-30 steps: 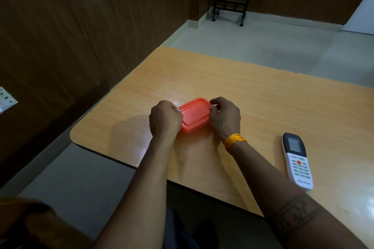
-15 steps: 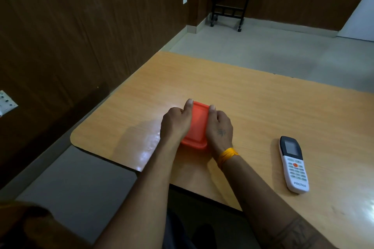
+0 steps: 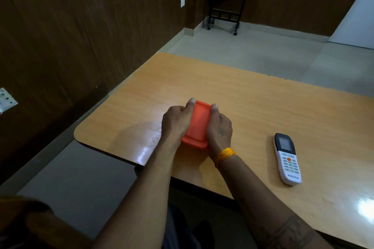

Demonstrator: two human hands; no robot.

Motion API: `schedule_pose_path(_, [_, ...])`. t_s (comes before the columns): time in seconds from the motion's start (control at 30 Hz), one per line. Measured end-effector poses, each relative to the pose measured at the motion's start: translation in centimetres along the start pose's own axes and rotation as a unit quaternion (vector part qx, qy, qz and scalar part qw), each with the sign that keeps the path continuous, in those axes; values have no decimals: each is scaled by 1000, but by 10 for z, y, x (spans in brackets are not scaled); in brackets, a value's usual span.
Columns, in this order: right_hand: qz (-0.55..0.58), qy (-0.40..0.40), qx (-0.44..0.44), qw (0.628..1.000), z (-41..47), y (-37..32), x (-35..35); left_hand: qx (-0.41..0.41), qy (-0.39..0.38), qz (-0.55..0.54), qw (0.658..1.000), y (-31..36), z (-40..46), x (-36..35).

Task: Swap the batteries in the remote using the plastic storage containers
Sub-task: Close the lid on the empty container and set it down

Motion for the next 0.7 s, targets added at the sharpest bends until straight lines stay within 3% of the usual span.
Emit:
schedule_pose_path(0.2, [-13, 35, -33, 999, -9, -5, -14, 10, -7, -45, 999, -19, -2, 44])
schedule_pose_path(0.27, [-21, 13, -25, 999, -18, -4, -27, 7, 8, -73, 997, -30, -2, 64])
schedule_pose_path(0.4, [-15, -55, 9, 998, -46, -7, -64, -11, 66, -30, 997, -51, 5, 114])
schedule_pose_path(0.7, [78, -204, -62, 974, -97, -31, -162, 32, 84, -15, 996, -84, 38, 223])
Point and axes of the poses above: each hand's wrist, its own z-axis towards the middle knuckle, its own x-axis out of the back of the hand, y = z × x, the point moved 3 cm from there along z, towards the middle knuckle
